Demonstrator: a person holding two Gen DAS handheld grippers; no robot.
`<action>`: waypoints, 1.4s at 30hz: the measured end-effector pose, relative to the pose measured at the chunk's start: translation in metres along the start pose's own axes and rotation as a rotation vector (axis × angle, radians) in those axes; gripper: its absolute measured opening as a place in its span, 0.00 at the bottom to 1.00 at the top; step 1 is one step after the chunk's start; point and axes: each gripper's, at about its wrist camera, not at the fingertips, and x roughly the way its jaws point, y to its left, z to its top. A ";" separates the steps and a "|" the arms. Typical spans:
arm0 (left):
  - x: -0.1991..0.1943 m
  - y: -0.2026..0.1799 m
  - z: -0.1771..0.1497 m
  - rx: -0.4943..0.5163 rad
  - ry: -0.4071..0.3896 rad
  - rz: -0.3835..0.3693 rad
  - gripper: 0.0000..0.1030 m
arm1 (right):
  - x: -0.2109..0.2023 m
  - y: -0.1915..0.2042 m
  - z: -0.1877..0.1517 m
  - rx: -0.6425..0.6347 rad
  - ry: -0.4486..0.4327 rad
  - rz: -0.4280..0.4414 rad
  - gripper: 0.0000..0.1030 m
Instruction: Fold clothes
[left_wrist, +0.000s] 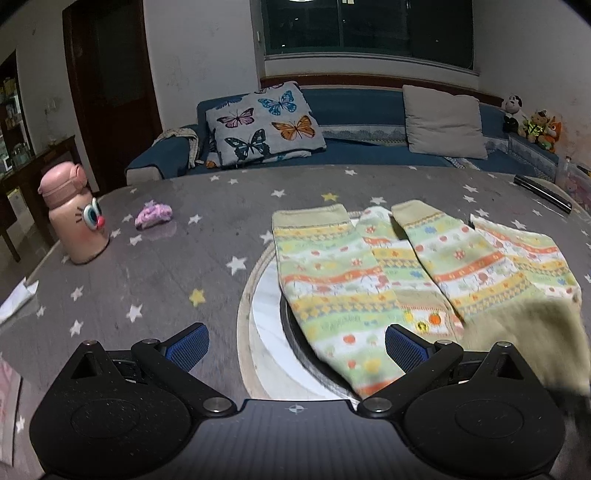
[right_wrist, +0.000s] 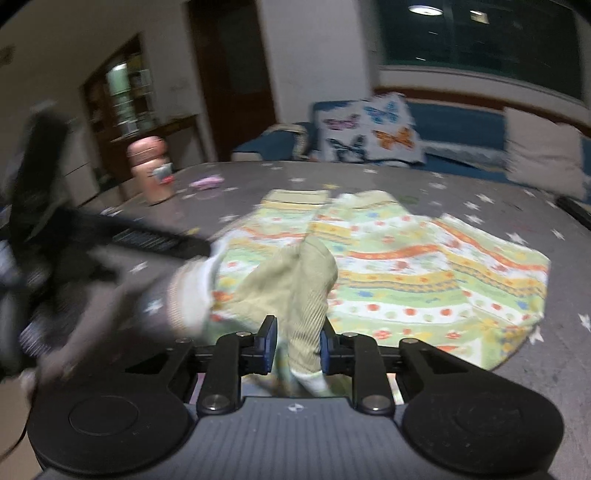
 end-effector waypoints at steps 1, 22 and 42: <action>0.002 -0.002 0.002 0.007 -0.003 -0.002 1.00 | -0.003 0.004 -0.002 -0.022 0.006 0.016 0.21; 0.067 -0.051 0.002 0.160 0.047 -0.071 0.84 | -0.035 0.001 0.018 -0.141 0.028 0.099 0.55; 0.033 -0.023 -0.021 0.195 -0.013 -0.082 0.54 | 0.081 -0.056 0.088 -0.143 0.017 -0.142 0.63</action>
